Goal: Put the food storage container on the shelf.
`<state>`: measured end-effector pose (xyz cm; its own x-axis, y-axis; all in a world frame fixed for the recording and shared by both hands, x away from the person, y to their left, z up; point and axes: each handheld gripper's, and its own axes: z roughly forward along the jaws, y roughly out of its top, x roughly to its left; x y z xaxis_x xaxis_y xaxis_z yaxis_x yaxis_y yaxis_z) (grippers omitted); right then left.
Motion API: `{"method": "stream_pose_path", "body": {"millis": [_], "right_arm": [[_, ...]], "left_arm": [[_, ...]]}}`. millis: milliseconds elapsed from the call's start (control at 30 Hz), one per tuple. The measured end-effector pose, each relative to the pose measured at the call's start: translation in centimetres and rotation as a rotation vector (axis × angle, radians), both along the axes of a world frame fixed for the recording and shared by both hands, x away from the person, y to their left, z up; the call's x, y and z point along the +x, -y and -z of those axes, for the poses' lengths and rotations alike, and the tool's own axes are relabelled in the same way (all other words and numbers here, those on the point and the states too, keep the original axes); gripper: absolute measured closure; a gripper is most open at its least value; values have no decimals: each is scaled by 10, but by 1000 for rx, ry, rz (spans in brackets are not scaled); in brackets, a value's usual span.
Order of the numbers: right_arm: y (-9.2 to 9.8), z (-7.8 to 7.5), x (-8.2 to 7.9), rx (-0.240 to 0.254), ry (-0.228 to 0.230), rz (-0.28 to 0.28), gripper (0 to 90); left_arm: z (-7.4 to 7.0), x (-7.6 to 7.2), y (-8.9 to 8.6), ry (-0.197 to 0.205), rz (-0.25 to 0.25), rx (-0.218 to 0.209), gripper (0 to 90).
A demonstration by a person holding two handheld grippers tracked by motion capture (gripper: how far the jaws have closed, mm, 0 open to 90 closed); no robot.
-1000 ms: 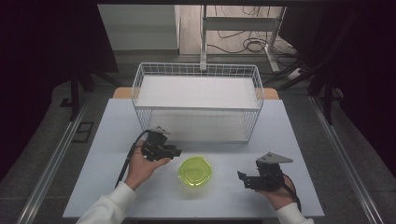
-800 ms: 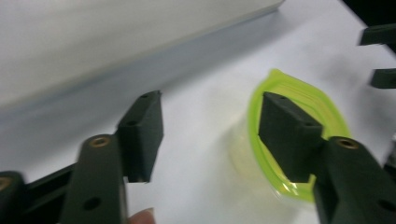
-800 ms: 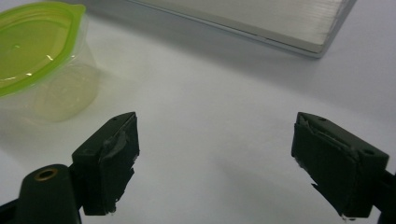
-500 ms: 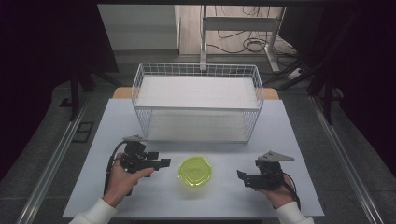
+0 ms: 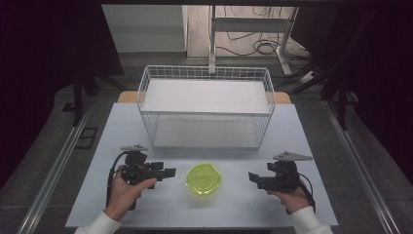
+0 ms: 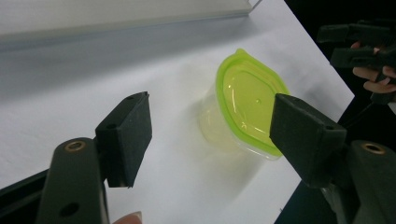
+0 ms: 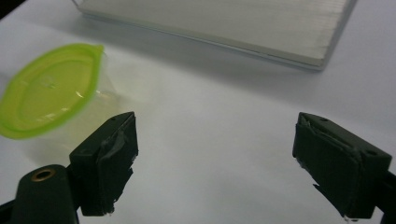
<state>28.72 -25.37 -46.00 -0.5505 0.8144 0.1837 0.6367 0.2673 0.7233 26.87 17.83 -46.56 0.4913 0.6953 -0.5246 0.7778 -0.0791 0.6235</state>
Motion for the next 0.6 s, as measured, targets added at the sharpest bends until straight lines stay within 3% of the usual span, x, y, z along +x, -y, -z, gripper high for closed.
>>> {"method": "stream_pose_path", "body": {"millis": [167, 267, 600], "right_arm": [[-8, -4, 11, 10, -57, -47, 142], [-15, -3, 15, 20, -82, -72, 154], [-43, -17, 31, 45, -98, -153, 211]], "left_arm": [[5, -4, 0, -18, -18, -20, 301], [10, -9, 2, -44, -41, -57, 302], [13, -14, 19, -32, -9, -64, 302]]}}
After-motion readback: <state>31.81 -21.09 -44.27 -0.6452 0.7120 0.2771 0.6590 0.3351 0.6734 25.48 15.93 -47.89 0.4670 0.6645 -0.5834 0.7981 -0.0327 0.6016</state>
